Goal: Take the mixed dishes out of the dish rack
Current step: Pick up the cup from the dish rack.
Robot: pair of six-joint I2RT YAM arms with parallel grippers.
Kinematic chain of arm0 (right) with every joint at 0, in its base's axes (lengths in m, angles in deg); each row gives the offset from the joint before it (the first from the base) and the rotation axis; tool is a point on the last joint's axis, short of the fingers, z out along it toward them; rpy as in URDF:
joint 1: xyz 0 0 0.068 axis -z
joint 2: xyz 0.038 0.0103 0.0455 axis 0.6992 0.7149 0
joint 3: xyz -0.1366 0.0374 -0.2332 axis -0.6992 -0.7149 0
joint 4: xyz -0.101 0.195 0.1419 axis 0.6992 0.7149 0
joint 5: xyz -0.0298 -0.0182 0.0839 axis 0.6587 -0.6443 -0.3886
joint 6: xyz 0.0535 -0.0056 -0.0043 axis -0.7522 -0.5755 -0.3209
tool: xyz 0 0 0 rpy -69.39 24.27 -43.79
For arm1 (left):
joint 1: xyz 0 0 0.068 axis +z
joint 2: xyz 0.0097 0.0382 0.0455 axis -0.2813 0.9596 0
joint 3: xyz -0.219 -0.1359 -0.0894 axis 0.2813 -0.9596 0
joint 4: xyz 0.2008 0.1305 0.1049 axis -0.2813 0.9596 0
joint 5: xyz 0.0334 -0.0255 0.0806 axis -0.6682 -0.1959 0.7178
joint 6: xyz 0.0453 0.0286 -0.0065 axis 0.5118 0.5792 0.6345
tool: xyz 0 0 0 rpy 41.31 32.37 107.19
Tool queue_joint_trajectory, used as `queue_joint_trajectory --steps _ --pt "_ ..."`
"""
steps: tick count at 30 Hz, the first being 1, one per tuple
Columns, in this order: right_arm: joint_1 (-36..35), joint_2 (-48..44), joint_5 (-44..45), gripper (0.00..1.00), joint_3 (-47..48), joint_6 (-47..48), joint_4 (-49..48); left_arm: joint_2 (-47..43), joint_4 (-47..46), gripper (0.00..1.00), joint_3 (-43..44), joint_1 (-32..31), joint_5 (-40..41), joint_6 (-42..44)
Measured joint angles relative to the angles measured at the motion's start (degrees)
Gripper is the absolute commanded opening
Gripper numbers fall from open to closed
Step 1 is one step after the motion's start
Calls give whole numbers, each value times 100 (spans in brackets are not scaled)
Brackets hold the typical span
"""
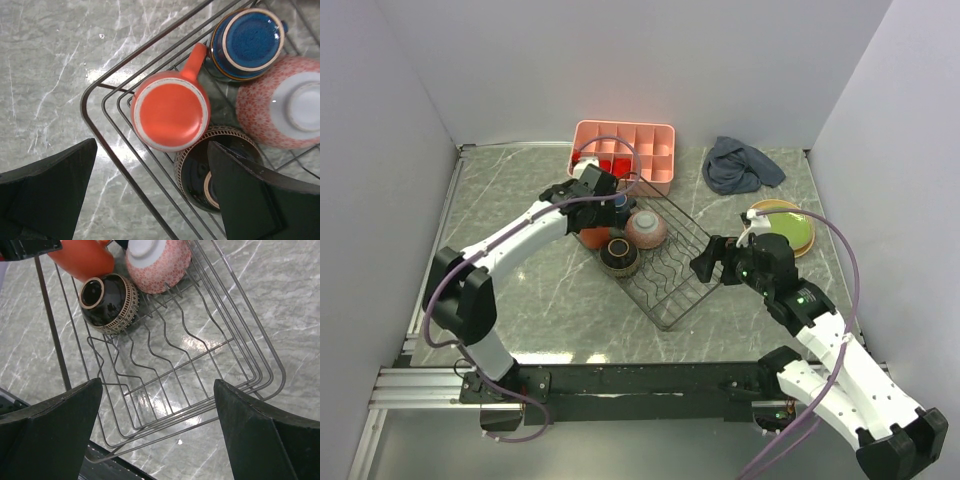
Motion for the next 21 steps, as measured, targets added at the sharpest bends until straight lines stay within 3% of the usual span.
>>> queue_joint_trajectory --steps 8,21 --pt "0 74 46 100 0 -111 -2 452 -72 100 146 -2 -9 199" --pt "0 81 59 100 -2 -251 -2 804 -310 91 188 0 -125 328"
